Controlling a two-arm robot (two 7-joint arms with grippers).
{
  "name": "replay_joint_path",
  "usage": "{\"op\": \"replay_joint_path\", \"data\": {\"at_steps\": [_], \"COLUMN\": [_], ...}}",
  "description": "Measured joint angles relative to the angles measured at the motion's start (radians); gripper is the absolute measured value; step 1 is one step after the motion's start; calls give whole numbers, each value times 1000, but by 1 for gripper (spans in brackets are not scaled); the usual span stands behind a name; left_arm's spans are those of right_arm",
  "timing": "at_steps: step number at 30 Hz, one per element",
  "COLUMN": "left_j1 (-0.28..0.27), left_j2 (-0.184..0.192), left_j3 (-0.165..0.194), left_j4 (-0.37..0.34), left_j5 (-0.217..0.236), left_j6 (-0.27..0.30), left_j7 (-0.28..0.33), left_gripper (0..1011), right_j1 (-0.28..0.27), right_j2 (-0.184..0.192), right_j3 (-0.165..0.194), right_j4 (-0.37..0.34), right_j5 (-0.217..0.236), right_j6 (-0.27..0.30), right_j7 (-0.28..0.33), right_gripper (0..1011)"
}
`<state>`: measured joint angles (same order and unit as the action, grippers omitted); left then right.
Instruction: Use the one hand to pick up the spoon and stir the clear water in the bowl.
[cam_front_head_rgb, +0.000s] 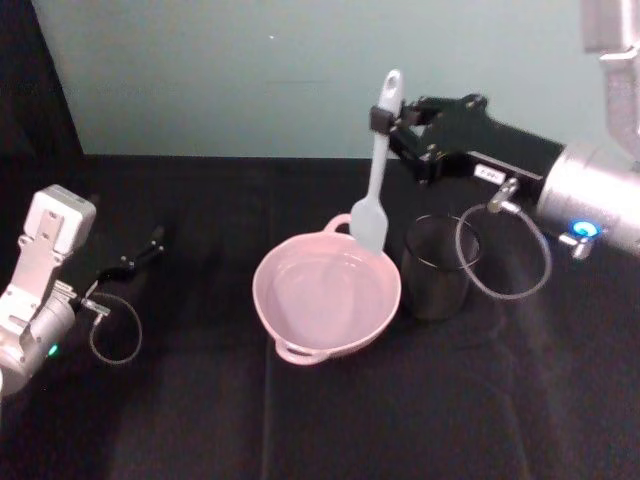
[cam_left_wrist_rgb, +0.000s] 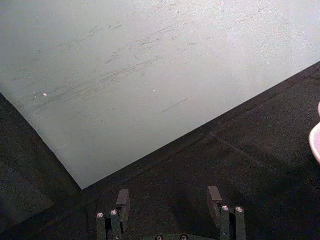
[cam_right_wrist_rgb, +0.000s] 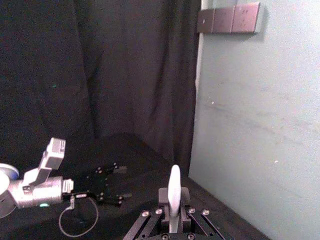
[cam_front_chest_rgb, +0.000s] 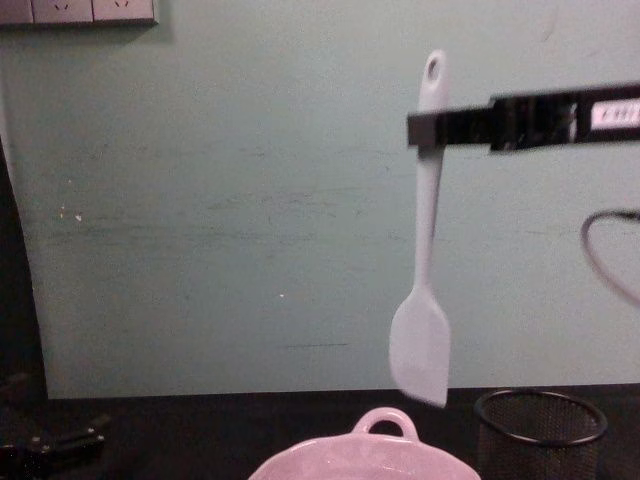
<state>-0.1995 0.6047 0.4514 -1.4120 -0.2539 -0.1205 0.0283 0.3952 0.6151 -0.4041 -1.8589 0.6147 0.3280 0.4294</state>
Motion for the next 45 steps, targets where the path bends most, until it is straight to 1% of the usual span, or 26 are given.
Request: {"op": "replay_joint_path", "data": {"at_steps": [2,3,5,6,8,9,12,13,16,20,22,23,26,29,30,32,35,37,38,41,42,44,45], "left_j1": [0,0,0,0,0,0,0,0,0,0,0,0,0,0,0,0,0,0,0,0,0,0,0], "left_j2": [0,0,0,0,0,0,0,0,0,0,0,0,0,0,0,0,0,0,0,0,0,0,0], "left_j3": [0,0,0,0,0,0,0,0,0,0,0,0,0,0,0,0,0,0,0,0,0,0,0], "left_j4": [0,0,0,0,0,0,0,0,0,0,0,0,0,0,0,0,0,0,0,0,0,0,0], "left_j5": [0,0,0,0,0,0,0,0,0,0,0,0,0,0,0,0,0,0,0,0,0,0,0], "left_j6": [0,0,0,0,0,0,0,0,0,0,0,0,0,0,0,0,0,0,0,0,0,0,0], "left_j7": [0,0,0,0,0,0,0,0,0,0,0,0,0,0,0,0,0,0,0,0,0,0,0], "left_gripper": [1011,1011,1011,1011,1011,1011,1011,1011,1011,1011,1011,1011,1011,1011,1011,1011,1011,1011,1011,1011,1011,1011,1011], "right_j1": [1,-1,-5,-11,-18,-25,-31,-34,-36,-38,-39,-39,-39,-28,-19,-11,16,28,39,53,62,67,72], "right_j2": [-6,-11,-13,-14,-15,-16,-19,-22,-29,-40,-49,-49,-66,-93,-109,-123,-166,-187,-206,-237,-257,-273,-288], "right_j3": [-16,-29,-40,-50,-57,-61,-68,-72,-82,-97,-108,-108,-127,-147,-159,-169,-193,-199,-204,-207,-207,-205,-201], "right_j4": [25,48,68,89,110,130,158,179,213,240,251,251,263,288,305,320,370,395,423,464,490,509,527], "right_j5": [0,-1,-6,-12,-22,-30,-45,-54,-69,-84,-91,-91,-100,-105,-109,-113,-132,-141,-152,-171,-186,-200,-221], "right_j6": [-16,-37,-59,-89,-124,-159,-203,-224,-255,-276,-282,-282,-285,-285,-286,-288,-311,-325,-341,-365,-382,-397,-416], "right_j7": [7,18,26,37,48,61,78,89,110,133,144,144,155,169,175,180,187,187,184,169,155,139,113], "right_gripper": [125,125,125,125,125,125,125,125,125,125,125,125,125,125,125,125,125,125,125,125,125,125,125]}}
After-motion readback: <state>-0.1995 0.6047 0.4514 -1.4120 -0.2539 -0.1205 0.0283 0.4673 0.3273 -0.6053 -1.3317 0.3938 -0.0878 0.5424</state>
